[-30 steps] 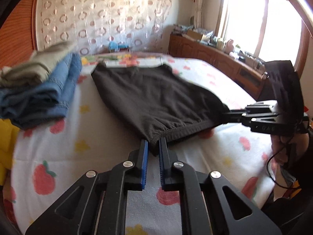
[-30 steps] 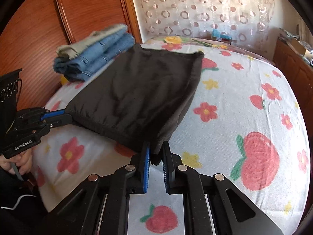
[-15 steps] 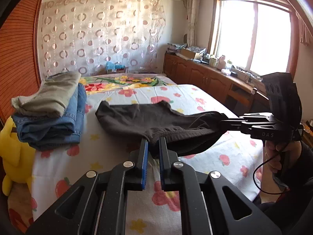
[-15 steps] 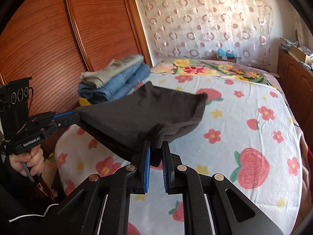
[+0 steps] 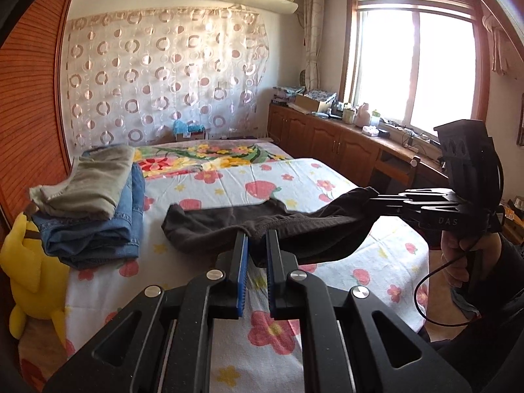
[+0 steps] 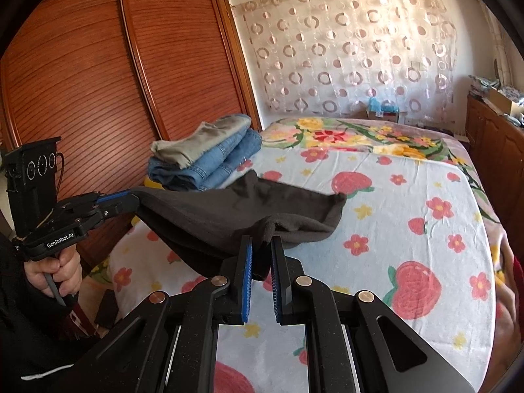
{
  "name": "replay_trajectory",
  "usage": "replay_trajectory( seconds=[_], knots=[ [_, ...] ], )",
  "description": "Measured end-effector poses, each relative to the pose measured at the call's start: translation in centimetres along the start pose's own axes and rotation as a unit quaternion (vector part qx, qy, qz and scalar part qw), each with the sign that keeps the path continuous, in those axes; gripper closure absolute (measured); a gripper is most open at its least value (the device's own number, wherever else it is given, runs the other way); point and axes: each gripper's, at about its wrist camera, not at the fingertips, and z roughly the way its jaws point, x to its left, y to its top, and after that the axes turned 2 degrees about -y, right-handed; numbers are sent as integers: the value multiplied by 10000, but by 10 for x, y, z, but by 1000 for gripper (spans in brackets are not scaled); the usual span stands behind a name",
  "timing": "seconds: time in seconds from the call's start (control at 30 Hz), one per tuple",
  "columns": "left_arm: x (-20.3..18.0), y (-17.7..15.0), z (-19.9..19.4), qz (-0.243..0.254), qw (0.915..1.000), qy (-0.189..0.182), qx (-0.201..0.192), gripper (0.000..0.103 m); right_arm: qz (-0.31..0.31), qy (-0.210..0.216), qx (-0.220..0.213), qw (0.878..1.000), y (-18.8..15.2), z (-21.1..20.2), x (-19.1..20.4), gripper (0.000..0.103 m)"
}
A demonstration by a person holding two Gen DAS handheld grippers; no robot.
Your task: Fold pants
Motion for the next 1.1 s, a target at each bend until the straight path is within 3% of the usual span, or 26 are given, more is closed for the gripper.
replay_trajectory(
  seconds=[0.17,0.7,1.1],
  knots=[
    [14,3,20,-73,9999,96,74,92,-139,-48,-58,9999,9,6,0,93],
    [51,17,90,-172,9988,297,360,92,-189,-301,396,9986,42,101,-31,93],
    [74,16,126,-285,9964,418,687,92,-121,-180,596,9980,56,147,-50,93]
  ],
)
